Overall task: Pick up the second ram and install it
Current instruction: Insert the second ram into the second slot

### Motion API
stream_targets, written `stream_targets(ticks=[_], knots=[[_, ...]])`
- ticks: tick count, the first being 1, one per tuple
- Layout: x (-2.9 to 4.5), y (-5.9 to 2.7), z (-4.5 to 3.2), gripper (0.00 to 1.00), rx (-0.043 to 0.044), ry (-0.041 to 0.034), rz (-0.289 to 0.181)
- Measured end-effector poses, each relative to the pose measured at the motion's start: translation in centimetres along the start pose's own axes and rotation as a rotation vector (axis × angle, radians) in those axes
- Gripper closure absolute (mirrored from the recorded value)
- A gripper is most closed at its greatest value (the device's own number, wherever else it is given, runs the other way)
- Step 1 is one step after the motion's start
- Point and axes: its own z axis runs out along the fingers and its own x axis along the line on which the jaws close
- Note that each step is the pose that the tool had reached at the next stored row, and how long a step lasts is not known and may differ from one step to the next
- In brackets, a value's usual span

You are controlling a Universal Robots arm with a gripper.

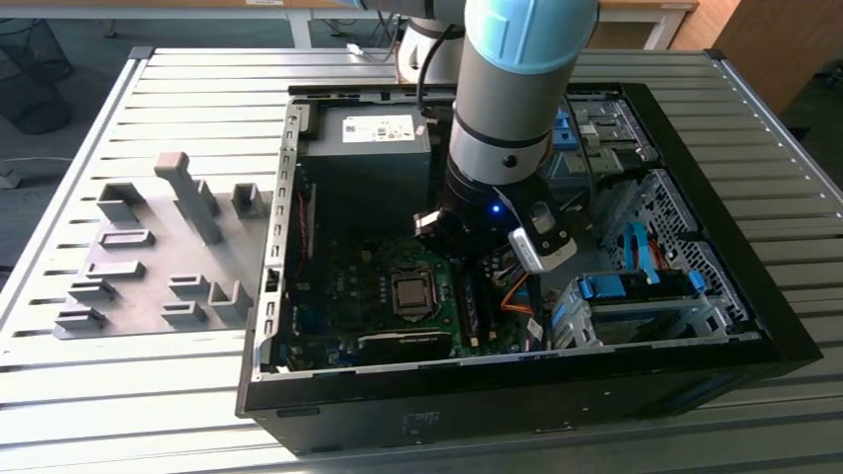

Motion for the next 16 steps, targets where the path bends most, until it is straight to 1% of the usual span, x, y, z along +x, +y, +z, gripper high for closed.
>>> stream_targets(ticks=[5,16], knots=[[0.00,0.06,0.13,0.86,-0.0002,0.0000,0.000],[0.00,0.20,0.17,0.86,-0.0001,0.0000,0.001]])
